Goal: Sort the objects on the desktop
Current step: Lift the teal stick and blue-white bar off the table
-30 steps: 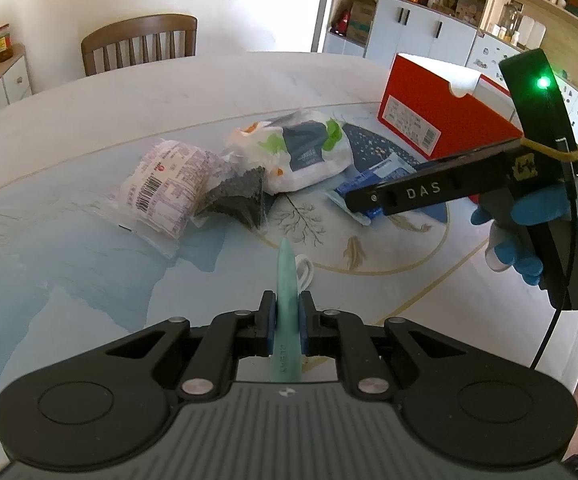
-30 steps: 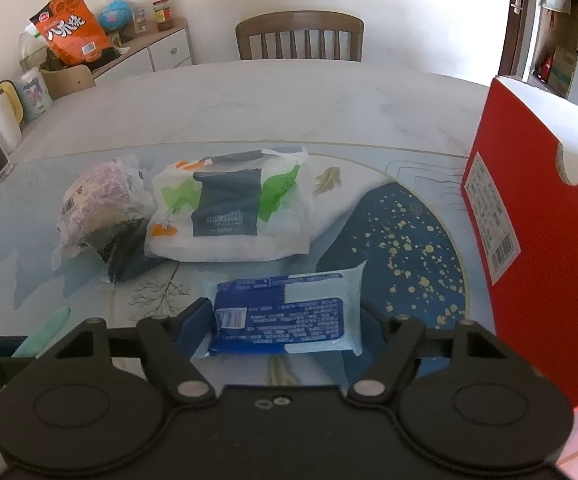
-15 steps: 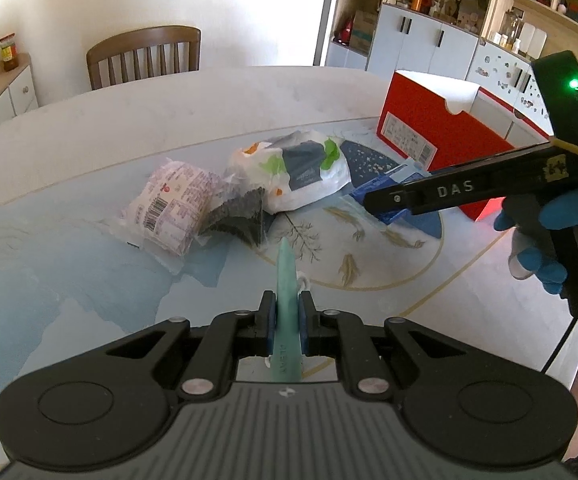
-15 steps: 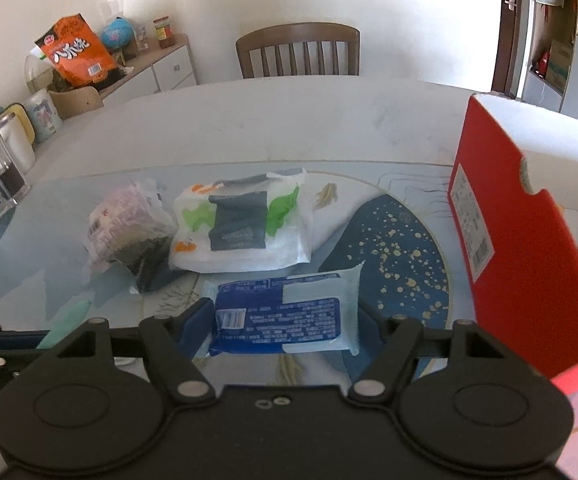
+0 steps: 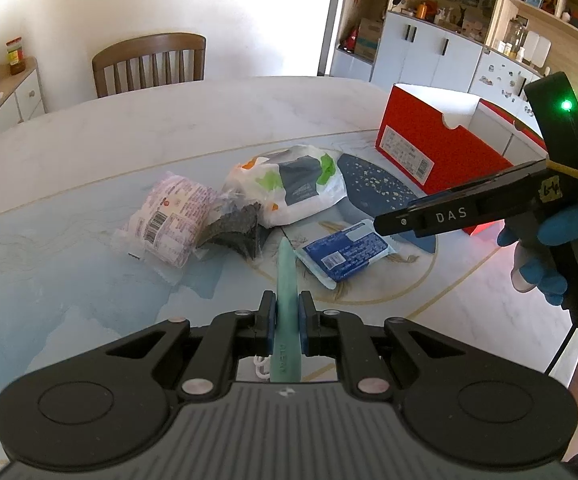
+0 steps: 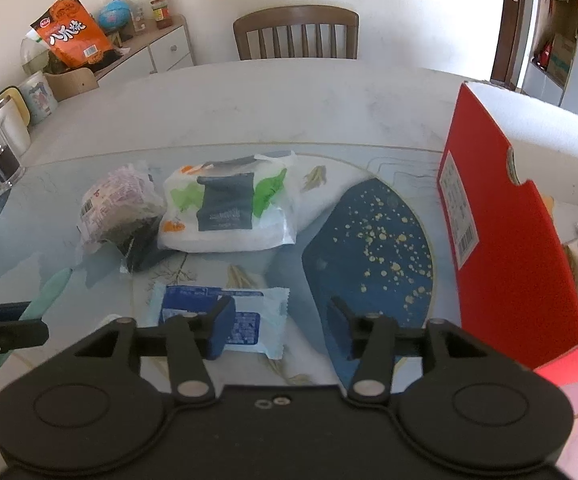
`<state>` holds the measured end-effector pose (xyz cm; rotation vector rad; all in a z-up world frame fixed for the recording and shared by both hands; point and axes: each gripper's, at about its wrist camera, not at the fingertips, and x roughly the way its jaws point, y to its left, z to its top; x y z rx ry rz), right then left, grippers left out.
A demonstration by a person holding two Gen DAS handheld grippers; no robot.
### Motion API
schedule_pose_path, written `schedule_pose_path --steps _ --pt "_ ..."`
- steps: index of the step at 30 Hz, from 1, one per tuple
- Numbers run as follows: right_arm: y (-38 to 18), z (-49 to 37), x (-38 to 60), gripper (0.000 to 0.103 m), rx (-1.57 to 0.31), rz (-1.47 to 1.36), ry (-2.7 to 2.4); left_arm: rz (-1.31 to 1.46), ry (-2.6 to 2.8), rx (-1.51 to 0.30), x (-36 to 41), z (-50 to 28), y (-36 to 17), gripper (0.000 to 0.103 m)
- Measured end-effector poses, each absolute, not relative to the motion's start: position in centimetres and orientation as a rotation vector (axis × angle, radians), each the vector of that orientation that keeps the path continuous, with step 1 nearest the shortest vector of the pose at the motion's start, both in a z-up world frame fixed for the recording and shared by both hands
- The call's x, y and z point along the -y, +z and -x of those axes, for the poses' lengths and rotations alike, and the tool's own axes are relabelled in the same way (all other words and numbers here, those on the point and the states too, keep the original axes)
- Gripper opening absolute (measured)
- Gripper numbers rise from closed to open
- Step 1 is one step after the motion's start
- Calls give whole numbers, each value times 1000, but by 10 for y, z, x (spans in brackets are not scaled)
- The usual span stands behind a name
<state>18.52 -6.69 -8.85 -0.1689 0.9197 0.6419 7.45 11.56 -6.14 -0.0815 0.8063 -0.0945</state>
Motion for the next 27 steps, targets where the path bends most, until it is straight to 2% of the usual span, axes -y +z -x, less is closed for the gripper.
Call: schedule_pose_path --steps 1,5,7,10,27 --pt "-89 -185 68 69 -918 164 639 83 -94 -808 -116 -74 -62 10" --pt "-86 -180 68 77 -900 146 645 85 -95 -809 -117 -74 -63 10" --pt "-86 -179 66 90 -889 148 647 83 -96 -808 -116 -74 -62 10" --pt "-87 -176 62 98 -887 133 672 83 -100 -811 -117 -73 -64 10" --pt "-110 -170 20 103 -902 203 652 84 -103 -828 -131 -71 -69 10"
